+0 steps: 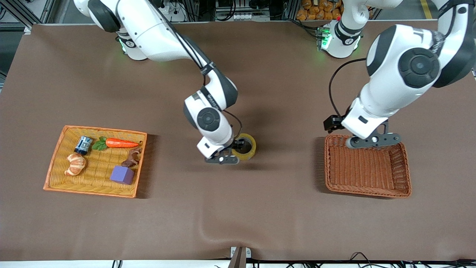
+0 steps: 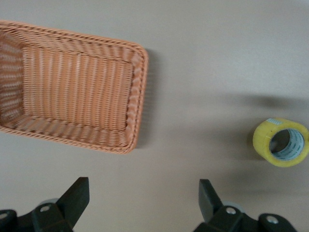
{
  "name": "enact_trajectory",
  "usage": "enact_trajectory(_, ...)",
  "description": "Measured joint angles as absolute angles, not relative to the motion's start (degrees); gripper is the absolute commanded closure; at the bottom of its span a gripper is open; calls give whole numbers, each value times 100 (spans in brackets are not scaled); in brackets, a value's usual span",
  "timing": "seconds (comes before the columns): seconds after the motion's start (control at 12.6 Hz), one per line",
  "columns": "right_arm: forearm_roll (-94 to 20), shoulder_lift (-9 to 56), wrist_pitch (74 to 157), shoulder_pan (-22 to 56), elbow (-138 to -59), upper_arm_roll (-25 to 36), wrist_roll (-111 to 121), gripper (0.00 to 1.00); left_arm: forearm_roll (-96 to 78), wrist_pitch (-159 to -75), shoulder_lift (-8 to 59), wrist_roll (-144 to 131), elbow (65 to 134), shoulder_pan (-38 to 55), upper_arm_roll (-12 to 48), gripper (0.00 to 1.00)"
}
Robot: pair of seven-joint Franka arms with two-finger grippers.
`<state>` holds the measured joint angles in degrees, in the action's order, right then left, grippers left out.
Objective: Transfer tape with both arms
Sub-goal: 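Carry the tape with the right gripper while the left gripper approaches, then grasp the tape with the left gripper while the right gripper releases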
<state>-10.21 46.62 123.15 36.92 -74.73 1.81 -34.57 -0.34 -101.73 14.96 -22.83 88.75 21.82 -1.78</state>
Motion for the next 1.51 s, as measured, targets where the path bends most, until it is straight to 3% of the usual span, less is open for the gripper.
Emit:
enact_trajectory(0.4, -1032, 3927, 10941, 2515, -7475, 211, -2178, 0, -156, -11234, 2309, -3404, 9092, 3213, -81, 0)
enact_trajectory(0.71, -531, 2749, 10712, 1726, -8329, 266, -1172, 0, -158, -12312, 3028, -4818, 9129, 4002, -55, 0)
enact_trajectory(1.03, -438, 1604, 10559, 729, -9097, 290, 173, 0, -158, -13099, 3607, -5288, 9126, 4140, -63, 0)
enact_trajectory(1.43, -278, 598, 9942, 118, -9238, 288, 315, 0, -158, -13357, 3937, -5380, 9114, 4133, -83, 0)
enact_trajectory(1.51, -274, 426, 9837, 22, -9251, 289, 341, 0, -158, -13398, 3987, -5390, 9113, 4133, -83, 6)
